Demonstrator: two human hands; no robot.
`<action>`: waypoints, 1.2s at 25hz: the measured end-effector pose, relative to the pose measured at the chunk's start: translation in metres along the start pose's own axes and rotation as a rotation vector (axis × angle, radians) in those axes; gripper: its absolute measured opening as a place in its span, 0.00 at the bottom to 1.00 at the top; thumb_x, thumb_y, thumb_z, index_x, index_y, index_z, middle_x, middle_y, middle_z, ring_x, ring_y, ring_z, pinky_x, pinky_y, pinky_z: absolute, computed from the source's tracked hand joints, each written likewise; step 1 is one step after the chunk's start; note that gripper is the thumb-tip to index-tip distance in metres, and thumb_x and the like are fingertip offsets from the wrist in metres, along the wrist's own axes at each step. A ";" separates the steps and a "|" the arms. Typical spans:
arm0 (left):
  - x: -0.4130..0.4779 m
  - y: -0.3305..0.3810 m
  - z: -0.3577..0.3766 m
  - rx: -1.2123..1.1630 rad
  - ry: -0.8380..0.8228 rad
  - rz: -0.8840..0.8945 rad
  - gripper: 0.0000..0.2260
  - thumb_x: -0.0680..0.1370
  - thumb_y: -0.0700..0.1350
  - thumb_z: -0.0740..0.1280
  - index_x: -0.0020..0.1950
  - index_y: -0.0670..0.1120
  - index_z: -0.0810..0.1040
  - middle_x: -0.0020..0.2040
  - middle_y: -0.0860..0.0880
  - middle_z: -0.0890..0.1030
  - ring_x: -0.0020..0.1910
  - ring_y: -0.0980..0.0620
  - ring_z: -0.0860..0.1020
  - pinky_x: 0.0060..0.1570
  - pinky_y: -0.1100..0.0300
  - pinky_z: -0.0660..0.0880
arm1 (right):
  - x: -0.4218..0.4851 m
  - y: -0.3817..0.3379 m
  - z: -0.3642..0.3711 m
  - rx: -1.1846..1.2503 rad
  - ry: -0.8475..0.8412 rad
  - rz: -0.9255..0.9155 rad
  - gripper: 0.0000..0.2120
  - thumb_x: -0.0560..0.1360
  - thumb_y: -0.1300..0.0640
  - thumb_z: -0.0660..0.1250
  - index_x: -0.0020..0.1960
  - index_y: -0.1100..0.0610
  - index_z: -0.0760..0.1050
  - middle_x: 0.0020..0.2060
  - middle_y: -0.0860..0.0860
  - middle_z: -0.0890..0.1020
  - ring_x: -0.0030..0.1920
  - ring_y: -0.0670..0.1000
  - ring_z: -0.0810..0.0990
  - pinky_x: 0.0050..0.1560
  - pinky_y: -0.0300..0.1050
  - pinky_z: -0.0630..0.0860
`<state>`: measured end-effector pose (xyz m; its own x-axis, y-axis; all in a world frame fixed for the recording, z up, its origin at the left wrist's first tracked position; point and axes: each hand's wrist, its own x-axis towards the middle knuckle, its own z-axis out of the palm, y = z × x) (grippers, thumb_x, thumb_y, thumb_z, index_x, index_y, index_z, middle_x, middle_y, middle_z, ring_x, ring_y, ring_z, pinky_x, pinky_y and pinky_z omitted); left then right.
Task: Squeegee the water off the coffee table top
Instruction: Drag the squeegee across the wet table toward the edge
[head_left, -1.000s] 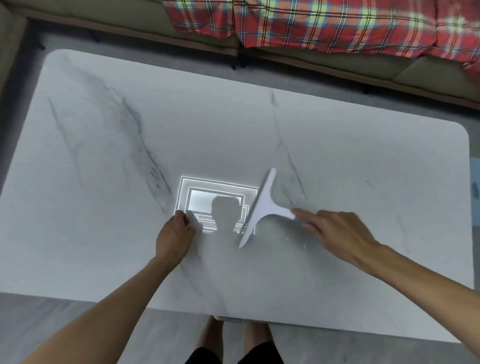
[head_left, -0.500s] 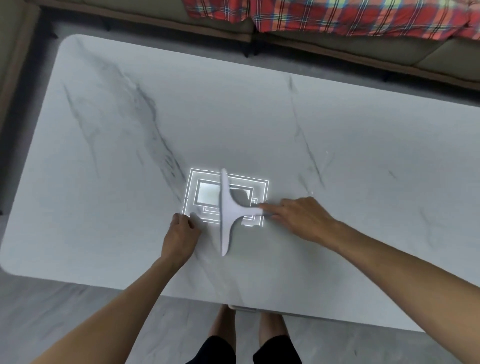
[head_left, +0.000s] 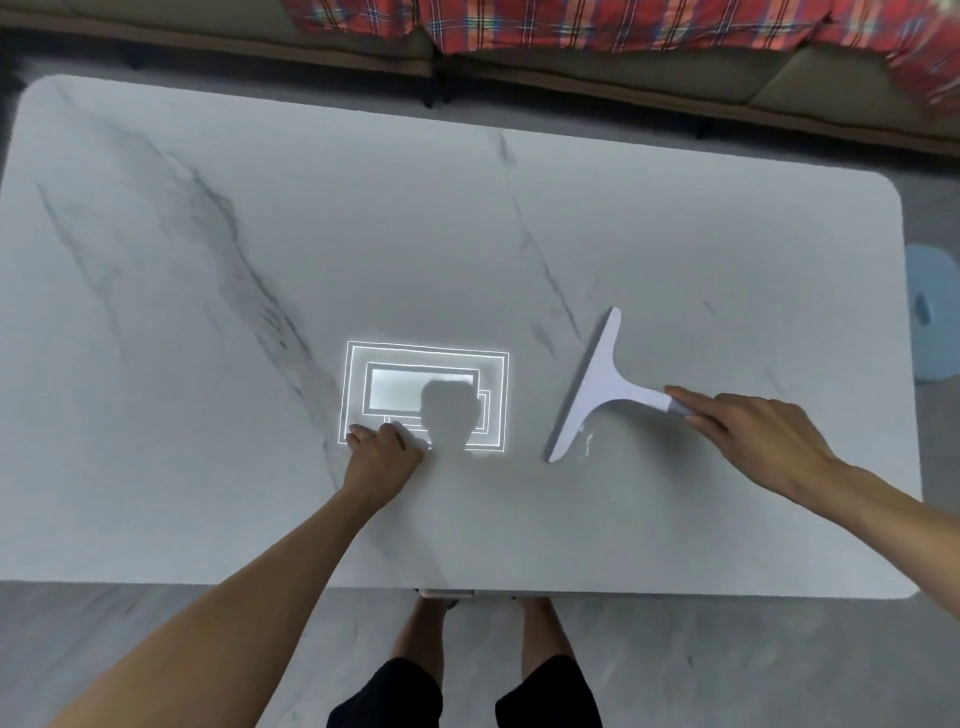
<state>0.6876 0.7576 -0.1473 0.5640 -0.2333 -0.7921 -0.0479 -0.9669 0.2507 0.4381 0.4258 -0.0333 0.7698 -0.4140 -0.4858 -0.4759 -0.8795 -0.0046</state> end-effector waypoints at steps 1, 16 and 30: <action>-0.006 0.000 0.004 -0.030 0.067 0.011 0.15 0.78 0.48 0.61 0.57 0.37 0.73 0.62 0.35 0.69 0.63 0.34 0.70 0.56 0.49 0.70 | -0.003 -0.011 -0.001 0.031 0.017 -0.024 0.19 0.80 0.41 0.48 0.70 0.33 0.60 0.36 0.42 0.74 0.37 0.50 0.78 0.31 0.44 0.71; -0.099 0.020 0.163 -0.149 0.250 -0.168 0.04 0.76 0.40 0.56 0.48 0.41 0.68 0.59 0.40 0.68 0.54 0.36 0.74 0.47 0.49 0.72 | -0.022 -0.025 0.096 0.073 0.053 -0.483 0.18 0.81 0.48 0.55 0.70 0.36 0.60 0.41 0.51 0.79 0.37 0.59 0.80 0.33 0.44 0.64; -0.133 0.125 0.228 -0.137 0.251 0.011 0.09 0.74 0.43 0.64 0.51 0.46 0.67 0.50 0.43 0.79 0.42 0.43 0.75 0.39 0.54 0.70 | -0.121 0.187 0.089 0.048 0.086 -0.108 0.20 0.79 0.46 0.53 0.71 0.38 0.65 0.34 0.48 0.77 0.31 0.55 0.77 0.30 0.45 0.70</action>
<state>0.4189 0.6446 -0.1378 0.7513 -0.1943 -0.6307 0.0472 -0.9374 0.3451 0.2179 0.3322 -0.0534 0.8506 -0.3376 -0.4032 -0.4060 -0.9089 -0.0954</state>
